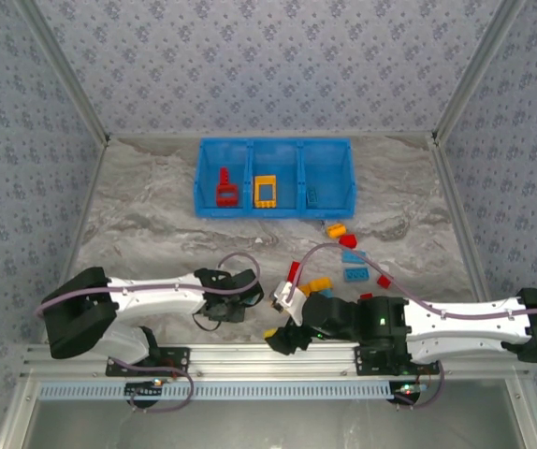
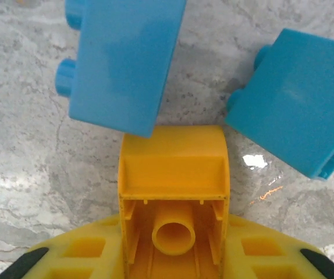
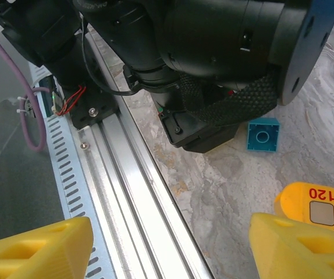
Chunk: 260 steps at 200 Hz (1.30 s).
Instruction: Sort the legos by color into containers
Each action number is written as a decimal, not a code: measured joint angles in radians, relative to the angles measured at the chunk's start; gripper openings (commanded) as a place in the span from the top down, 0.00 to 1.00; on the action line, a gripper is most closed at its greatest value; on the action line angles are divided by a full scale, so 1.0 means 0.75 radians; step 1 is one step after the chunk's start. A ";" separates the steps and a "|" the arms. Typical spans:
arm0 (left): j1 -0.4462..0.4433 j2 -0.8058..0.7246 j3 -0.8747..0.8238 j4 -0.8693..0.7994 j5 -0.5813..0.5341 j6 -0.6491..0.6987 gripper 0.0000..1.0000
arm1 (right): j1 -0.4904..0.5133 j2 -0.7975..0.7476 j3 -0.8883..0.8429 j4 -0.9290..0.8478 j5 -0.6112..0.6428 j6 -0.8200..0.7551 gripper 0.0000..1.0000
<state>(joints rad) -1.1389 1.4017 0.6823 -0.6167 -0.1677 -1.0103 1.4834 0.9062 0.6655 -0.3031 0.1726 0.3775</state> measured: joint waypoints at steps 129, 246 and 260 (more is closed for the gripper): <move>0.459 0.336 1.071 -0.234 0.061 0.405 0.72 | -0.263 0.042 0.292 0.010 0.471 -0.155 0.26; 0.693 1.262 2.025 -0.240 0.371 0.519 0.71 | -0.622 0.143 0.408 -0.020 0.508 -0.103 0.26; 0.696 1.324 2.096 -0.262 0.391 0.519 0.71 | -0.626 0.144 0.408 -0.020 0.502 -0.096 0.26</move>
<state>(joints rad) -0.6167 2.3947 2.2543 -0.8131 0.1253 -0.6209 1.0138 1.0142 0.9714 -0.3183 0.5488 0.3054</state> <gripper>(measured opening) 0.321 0.738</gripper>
